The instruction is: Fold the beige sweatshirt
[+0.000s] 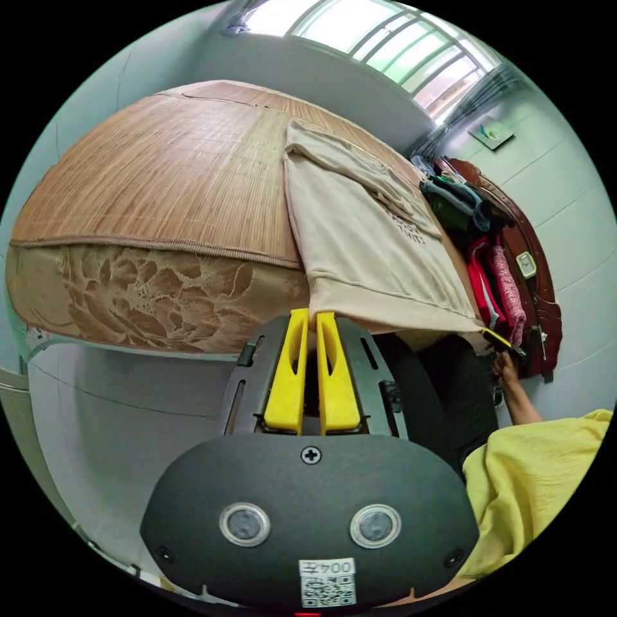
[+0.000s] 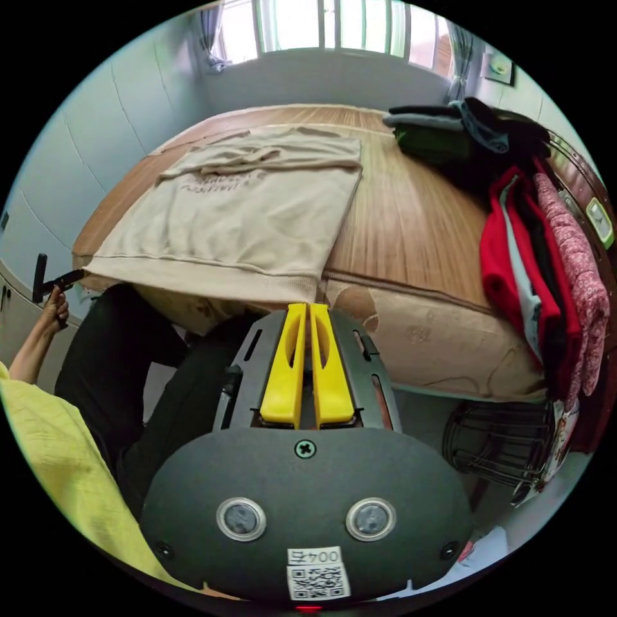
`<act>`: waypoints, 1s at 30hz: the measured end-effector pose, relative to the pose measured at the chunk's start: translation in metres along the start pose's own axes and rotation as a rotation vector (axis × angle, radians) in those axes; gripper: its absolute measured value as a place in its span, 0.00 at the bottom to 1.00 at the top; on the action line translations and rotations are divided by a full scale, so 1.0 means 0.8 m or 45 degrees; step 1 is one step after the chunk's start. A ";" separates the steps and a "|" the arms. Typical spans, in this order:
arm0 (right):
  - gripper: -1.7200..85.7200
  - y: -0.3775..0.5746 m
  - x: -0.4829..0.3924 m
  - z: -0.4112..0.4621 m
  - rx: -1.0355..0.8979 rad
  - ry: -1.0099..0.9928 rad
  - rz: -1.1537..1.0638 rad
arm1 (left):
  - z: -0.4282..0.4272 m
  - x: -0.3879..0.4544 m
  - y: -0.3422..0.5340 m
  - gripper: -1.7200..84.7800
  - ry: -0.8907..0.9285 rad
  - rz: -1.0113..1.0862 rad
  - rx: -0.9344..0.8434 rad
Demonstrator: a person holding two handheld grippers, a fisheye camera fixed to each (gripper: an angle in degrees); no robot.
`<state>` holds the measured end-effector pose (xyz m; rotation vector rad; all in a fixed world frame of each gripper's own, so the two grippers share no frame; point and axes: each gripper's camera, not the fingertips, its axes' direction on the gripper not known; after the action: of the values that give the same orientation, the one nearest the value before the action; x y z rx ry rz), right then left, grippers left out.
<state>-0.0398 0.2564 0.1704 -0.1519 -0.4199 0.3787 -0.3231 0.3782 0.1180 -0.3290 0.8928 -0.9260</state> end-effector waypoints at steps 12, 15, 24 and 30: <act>0.04 0.003 0.120 0.042 -0.104 -0.185 0.111 | 0.025 -0.013 0.020 0.04 0.030 -0.112 0.010; 0.07 0.006 0.155 0.011 -0.067 -0.219 0.155 | 0.024 -0.014 0.021 0.04 0.045 -0.109 0.015; 0.12 -0.013 0.250 -0.024 0.093 -0.314 0.366 | 0.018 -0.030 0.026 0.04 0.096 -0.145 0.031; 0.14 0.044 0.373 0.043 0.076 -0.880 0.708 | 0.013 -0.038 0.028 0.04 0.108 -0.136 0.031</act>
<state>0.1861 0.4068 0.3037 -0.0724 -1.0534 1.0002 -0.3116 0.4148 0.1268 -0.3208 0.9478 -1.0552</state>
